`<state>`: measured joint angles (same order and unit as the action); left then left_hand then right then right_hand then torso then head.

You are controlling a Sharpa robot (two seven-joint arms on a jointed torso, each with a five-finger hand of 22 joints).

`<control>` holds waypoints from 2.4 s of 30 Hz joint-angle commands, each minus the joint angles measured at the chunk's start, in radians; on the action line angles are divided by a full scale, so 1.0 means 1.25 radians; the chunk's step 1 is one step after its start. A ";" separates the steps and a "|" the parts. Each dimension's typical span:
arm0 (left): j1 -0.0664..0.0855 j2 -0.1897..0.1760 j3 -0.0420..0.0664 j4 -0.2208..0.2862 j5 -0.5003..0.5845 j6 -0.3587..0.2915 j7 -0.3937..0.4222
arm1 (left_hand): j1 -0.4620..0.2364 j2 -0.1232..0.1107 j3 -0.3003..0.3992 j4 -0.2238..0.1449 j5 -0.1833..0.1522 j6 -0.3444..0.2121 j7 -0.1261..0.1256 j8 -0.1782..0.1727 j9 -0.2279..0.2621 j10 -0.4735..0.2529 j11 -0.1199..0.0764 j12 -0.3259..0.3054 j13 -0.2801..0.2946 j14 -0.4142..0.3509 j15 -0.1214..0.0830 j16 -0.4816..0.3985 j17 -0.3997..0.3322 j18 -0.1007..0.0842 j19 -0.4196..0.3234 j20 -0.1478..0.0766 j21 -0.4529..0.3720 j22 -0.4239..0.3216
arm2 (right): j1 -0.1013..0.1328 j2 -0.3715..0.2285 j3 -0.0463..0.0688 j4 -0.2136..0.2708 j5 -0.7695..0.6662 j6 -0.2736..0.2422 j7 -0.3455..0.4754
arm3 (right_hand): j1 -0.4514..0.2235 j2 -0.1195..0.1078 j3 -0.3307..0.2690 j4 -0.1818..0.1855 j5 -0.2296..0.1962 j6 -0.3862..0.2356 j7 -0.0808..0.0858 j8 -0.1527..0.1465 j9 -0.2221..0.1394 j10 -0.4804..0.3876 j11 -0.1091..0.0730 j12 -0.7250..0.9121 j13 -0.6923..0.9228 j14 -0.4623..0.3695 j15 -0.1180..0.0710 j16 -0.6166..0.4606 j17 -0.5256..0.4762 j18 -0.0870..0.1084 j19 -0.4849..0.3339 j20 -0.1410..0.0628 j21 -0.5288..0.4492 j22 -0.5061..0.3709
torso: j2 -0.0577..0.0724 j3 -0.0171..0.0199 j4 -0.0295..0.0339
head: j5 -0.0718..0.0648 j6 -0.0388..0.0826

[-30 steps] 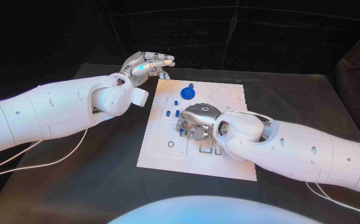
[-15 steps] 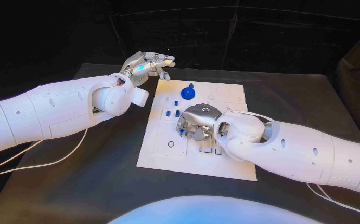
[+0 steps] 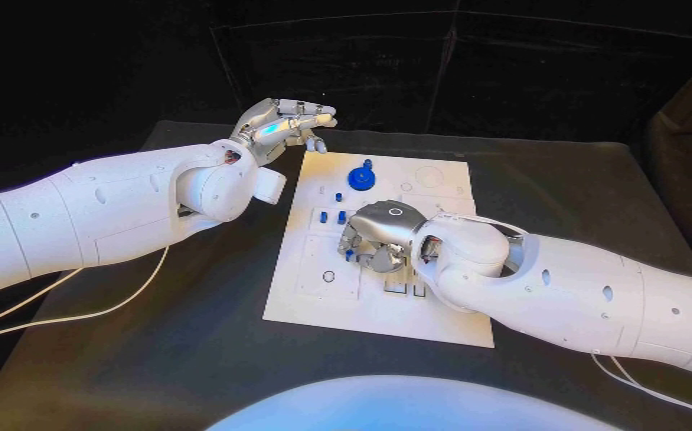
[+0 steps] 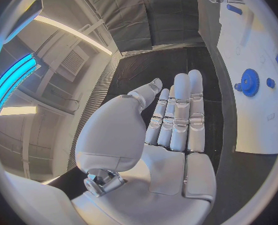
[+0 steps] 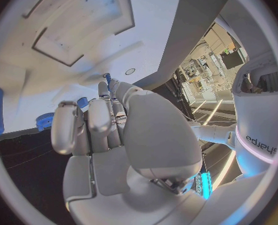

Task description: Assemble the parts on the task board

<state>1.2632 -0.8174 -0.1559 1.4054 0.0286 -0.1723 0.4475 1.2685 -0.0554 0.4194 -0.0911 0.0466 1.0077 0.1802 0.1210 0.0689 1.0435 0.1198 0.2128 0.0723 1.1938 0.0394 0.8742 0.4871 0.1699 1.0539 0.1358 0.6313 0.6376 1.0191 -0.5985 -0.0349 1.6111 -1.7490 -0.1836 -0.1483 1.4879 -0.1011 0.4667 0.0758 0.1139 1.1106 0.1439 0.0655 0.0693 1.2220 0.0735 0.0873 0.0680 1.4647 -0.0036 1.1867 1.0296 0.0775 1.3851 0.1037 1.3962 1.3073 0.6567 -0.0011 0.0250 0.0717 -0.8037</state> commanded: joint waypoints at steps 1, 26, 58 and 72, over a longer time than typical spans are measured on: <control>0.001 -0.001 0.001 0.003 0.003 0.007 0.002 | 0.006 -0.003 -0.002 -0.002 0.002 -0.002 0.004 0.001 -0.001 -0.005 0.000 0.003 -0.001 0.001 -0.005 -0.004 -0.001 0.010 0.006 -0.001 -0.002 -0.001 | 0.001 -0.001 0.000 0.004 -0.008 -0.010 0.000 | -0.006 -0.001 0.003 -0.003 0.005 0.001 0.004 0.002 0.001 0.000 0.004 -0.004 0.001 0.016 -0.002 0.003 0.000 -0.010 0.006 -0.001 0.005 0.007 | 0.002 -0.0005 0.0003 | 0.000 0.001; 0.001 -0.002 0.001 0.004 0.003 0.008 0.001 | 0.006 -0.003 -0.002 -0.002 0.002 -0.002 0.004 0.001 -0.001 -0.005 0.000 0.003 -0.001 0.001 -0.005 -0.004 -0.001 0.010 0.006 -0.001 -0.002 -0.001 | 0.000 0.013 0.000 -0.019 -0.021 0.021 -0.011 | -0.009 -0.002 0.003 -0.005 0.006 0.000 0.005 0.002 0.001 -0.001 0.004 -0.004 0.001 0.015 -0.001 0.002 -0.001 -0.010 0.005 -0.001 0.004 0.006 | 0.002 -0.0002 0.0005 | 0.000 -0.004; 0.001 -0.004 0.001 0.001 0.003 0.010 -0.007 | 0.006 -0.002 -0.005 -0.002 0.002 -0.003 0.005 0.000 -0.001 -0.007 0.001 0.004 -0.002 0.001 -0.004 -0.005 -0.003 0.010 0.006 0.000 -0.004 -0.002 | -0.001 0.009 0.000 -0.009 -0.025 -0.058 -0.012 | -0.068 -0.041 -0.035 -0.028 0.005 -0.120 0.023 -0.002 -0.003 -0.213 0.039 -0.003 -0.001 -0.026 0.026 -0.105 -0.143 0.023 -0.093 0.024 -0.104 -0.134 | 0.002 0.0002 0.0005 | -0.001 -0.007; 0.001 -0.008 0.001 0.000 0.003 0.011 -0.010 | 0.006 -0.001 -0.006 -0.001 0.002 -0.003 0.005 0.001 -0.001 -0.008 0.001 0.005 -0.002 0.001 -0.004 -0.005 -0.003 0.010 0.007 0.000 -0.005 -0.003 | 0.007 -0.127 0.002 0.102 0.060 -0.096 0.019 | -0.074 -0.032 -0.066 -0.035 0.028 -0.106 0.014 0.008 0.001 -0.158 0.025 0.075 0.009 -0.012 0.015 -0.097 -0.138 0.017 -0.065 0.015 -0.092 -0.115 | 0.000 -0.0011 -0.0025 | -0.008 0.006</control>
<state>1.2636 -0.8275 -0.1561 1.4050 0.0288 -0.1697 0.4341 1.2685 -0.0553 0.4166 -0.0939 0.0466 1.0040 0.1840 0.1210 0.0691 1.0398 0.1235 0.2128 0.0715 1.1938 0.0394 0.8742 0.4835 0.1698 1.0539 0.1358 0.6313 0.6350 1.0207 -0.7461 -0.0338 1.7247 -1.7346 -0.2794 -0.1384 1.3996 -0.1444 0.3911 0.0328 0.1453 0.9747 0.1617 0.0723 0.0698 1.0158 0.1056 0.1749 0.0780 1.4474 0.0171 1.0614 0.8543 0.0935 1.2984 0.1228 1.2773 1.1601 0.6568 -0.0010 0.0244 0.0651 -0.8023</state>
